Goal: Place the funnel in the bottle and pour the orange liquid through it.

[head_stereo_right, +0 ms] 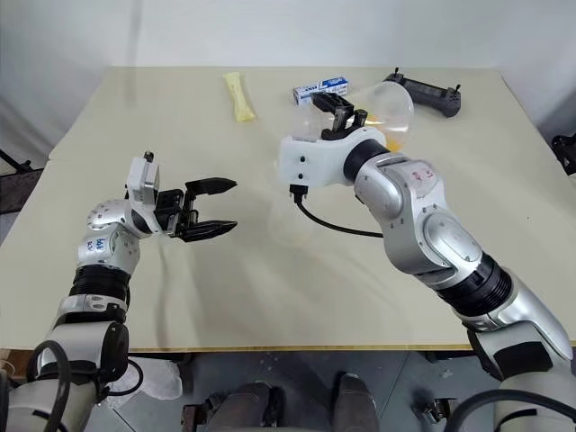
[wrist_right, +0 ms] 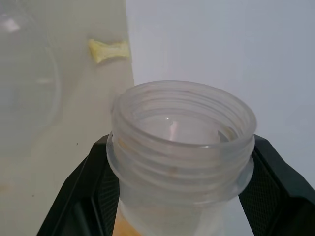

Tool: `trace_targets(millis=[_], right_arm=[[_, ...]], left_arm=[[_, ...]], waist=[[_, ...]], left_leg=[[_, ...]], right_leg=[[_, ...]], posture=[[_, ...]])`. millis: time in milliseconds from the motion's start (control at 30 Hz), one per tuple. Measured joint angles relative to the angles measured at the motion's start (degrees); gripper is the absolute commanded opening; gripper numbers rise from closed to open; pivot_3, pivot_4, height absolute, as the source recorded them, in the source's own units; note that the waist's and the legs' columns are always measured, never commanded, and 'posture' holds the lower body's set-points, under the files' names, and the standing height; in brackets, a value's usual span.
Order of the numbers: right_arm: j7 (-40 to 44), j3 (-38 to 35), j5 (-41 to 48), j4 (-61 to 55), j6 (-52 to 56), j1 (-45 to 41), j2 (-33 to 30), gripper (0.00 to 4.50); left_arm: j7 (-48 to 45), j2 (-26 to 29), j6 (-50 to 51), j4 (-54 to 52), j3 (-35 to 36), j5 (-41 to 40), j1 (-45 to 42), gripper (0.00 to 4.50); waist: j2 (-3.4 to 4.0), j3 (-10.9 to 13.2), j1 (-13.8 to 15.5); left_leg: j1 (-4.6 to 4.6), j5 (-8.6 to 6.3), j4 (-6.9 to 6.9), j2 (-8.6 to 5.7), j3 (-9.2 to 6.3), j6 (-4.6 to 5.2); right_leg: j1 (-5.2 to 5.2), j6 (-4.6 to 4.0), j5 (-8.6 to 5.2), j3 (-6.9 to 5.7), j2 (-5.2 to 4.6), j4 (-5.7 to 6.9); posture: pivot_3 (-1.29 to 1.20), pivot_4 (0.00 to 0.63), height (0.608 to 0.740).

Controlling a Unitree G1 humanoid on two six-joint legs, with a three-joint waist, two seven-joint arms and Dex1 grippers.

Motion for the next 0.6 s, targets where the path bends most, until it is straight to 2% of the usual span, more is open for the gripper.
trace_targets(millis=[200, 600], right_arm=[[1.8, 0.0, -6.9, 3.6, -8.2, 0.0, 0.2, 2.77], [3.2, -0.4, -13.4, 7.1, -19.6, 0.5, 1.3, 2.77]], left_arm=[[0.0, -0.2, -0.1, 1.9, 0.0, 0.0, -0.3, 4.50], [0.0, -0.2, -0.5, 3.4, 0.0, 0.0, -2.0, 4.50]], waist=[[0.00, 0.0, 0.0], [0.00, 0.0, -0.1]], left_leg=[[0.00, 0.00, 0.00, 0.00, 0.02, 0.00], [0.00, 0.00, 0.02, 0.00, 0.01, 0.00]], right_leg=[[-0.01, 0.00, 0.00, 0.00, 0.00, 0.01], [-0.03, 0.00, 0.00, 0.00, 0.01, 0.06]], posture=[[0.00, 0.150, 0.740], [0.00, 0.150, 0.740]])
